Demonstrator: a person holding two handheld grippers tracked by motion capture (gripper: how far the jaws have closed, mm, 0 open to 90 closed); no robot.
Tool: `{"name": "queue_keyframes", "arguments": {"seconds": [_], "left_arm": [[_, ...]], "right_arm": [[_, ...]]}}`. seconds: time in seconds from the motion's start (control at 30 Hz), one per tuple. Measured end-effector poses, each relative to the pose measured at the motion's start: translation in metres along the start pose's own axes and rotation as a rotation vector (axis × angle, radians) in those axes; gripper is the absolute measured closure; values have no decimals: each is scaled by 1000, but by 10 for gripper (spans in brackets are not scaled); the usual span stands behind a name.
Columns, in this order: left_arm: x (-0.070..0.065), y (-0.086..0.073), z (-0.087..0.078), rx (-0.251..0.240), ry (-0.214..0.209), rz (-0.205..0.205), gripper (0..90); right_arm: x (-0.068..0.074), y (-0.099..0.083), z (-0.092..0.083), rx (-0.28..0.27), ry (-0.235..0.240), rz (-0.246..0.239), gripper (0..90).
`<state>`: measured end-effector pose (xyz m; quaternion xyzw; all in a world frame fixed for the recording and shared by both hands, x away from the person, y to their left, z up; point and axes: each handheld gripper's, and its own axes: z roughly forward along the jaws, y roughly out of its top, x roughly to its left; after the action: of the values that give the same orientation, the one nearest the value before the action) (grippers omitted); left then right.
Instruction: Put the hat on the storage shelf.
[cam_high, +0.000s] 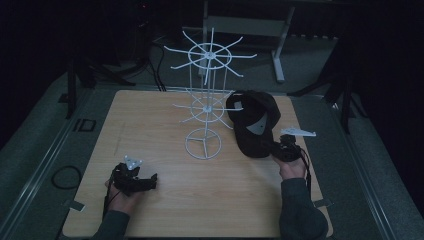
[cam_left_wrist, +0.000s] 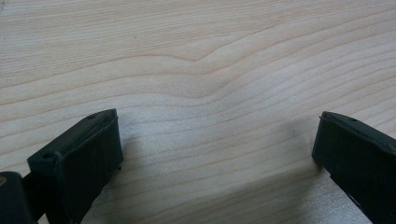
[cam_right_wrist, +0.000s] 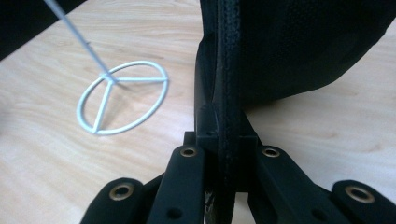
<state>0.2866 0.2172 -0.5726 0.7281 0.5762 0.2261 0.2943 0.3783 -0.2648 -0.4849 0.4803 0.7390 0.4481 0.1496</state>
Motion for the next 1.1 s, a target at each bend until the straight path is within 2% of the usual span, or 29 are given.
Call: {"name": "queue_keyframes", "arguments": {"seconds": [0.2,0.5,0.83,1.1], "left_arm": [[0,0,0,0,0,0,15],[0,0,0,0,0,0,15],[0,1,1,-1,0,-1,15],[0,1,1,-1,1,0,15]], "right_arm": [[-4,15,12,17,-34,-58,865],[-10,35,29,40,-47,-147,865],[-18,52,38,32,-35,-175,865],[-23,62,37,-1,3,-183,865]]}}
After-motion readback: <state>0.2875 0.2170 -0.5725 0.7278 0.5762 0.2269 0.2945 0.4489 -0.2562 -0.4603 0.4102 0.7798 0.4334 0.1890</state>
